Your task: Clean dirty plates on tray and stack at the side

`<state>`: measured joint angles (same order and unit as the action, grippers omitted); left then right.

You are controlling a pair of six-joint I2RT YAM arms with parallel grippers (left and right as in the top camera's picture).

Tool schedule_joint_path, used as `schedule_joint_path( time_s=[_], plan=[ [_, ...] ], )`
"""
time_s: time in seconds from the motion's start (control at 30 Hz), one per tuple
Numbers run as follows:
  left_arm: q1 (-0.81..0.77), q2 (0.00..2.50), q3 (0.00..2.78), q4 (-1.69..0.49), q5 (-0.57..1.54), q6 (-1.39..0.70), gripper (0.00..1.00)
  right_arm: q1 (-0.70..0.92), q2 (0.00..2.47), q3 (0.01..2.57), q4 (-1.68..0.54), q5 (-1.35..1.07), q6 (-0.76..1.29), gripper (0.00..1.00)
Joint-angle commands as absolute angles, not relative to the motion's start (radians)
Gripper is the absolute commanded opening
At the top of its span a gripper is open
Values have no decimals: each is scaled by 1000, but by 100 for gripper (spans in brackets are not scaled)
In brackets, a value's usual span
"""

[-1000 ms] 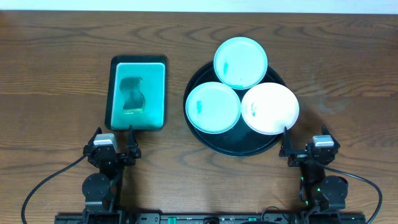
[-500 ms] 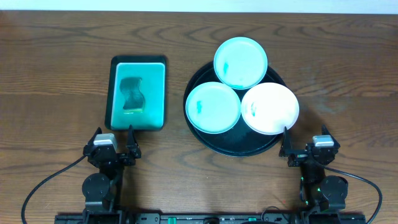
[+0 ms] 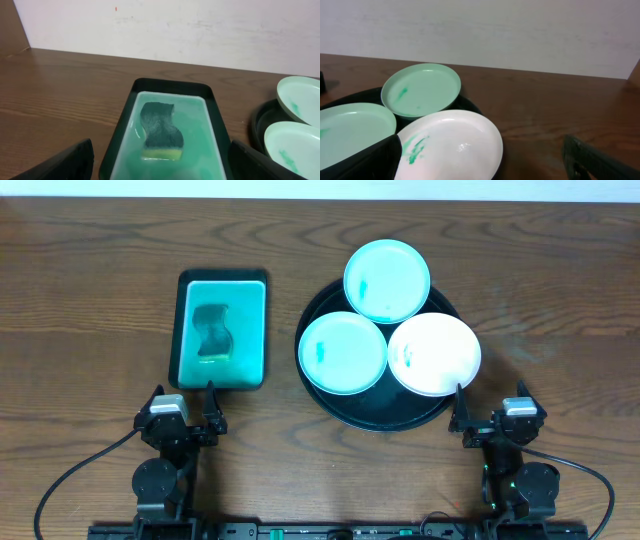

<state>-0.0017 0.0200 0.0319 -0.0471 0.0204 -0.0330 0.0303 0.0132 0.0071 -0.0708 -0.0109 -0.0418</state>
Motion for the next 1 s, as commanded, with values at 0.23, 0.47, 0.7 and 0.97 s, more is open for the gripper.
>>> schedule_joint_path(
  time_s=[0.23, 0.47, 0.7, 0.97],
  plan=[
    [4, 24, 4, 76, 132, -152, 86, 47, 18, 6, -75, -8, -57, 99],
    [4, 24, 4, 184, 150, -152, 86, 47, 18, 6, -75, -8, -57, 99],
    [4, 24, 8, 320, 150, -152, 86, 47, 18, 6, -75, -8, -57, 99],
    [4, 24, 52, 331, 149, -151, 86, 47, 18, 6, -75, -8, -57, 99]
  ],
)
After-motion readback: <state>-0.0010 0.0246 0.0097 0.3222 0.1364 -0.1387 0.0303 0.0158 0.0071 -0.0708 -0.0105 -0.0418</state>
